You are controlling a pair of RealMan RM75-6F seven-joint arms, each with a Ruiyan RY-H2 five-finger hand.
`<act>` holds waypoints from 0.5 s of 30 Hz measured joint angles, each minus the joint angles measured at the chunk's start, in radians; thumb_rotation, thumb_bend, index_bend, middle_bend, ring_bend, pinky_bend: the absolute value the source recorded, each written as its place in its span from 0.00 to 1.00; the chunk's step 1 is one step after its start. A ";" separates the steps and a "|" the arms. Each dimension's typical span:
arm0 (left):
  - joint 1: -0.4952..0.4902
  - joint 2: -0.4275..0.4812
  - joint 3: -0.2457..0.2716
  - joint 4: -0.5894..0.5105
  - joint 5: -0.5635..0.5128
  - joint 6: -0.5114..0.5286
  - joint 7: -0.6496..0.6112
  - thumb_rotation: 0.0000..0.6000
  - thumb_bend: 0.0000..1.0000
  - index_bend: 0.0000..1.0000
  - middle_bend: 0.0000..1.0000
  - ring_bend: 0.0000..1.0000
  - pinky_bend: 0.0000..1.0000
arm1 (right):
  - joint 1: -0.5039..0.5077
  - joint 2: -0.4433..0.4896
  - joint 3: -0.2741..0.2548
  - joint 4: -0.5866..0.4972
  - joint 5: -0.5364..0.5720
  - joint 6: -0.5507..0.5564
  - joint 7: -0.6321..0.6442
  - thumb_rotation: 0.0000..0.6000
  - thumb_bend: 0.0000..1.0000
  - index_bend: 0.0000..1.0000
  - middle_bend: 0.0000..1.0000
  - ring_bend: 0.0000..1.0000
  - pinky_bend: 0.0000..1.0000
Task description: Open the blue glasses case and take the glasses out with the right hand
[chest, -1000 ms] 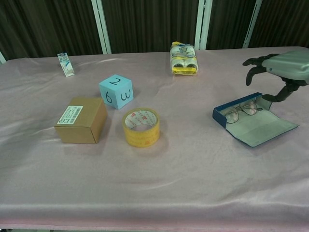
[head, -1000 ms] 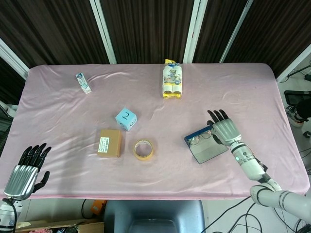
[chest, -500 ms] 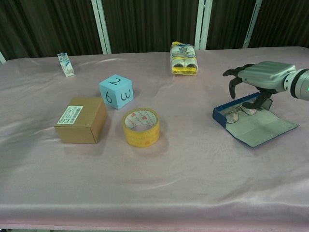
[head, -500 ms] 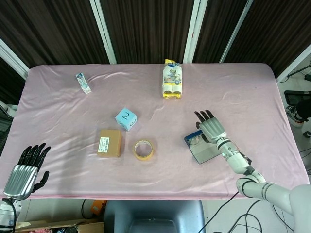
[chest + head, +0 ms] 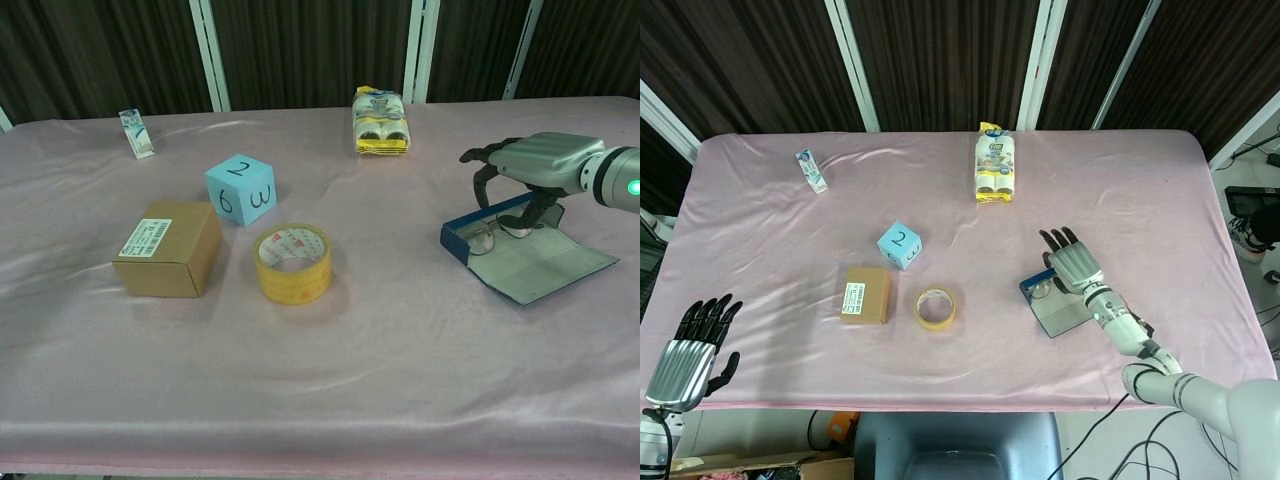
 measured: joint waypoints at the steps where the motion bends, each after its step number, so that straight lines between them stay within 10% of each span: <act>1: 0.000 0.000 0.000 0.000 0.000 0.000 0.000 1.00 0.42 0.00 0.00 0.00 0.05 | 0.000 0.000 0.000 0.000 -0.001 0.001 0.000 1.00 0.52 0.56 0.12 0.00 0.00; 15: -0.002 -0.001 0.000 0.001 -0.002 -0.004 0.002 1.00 0.42 0.00 0.00 0.00 0.05 | 0.006 -0.003 0.004 0.007 0.005 -0.014 -0.002 1.00 0.55 0.58 0.12 0.00 0.00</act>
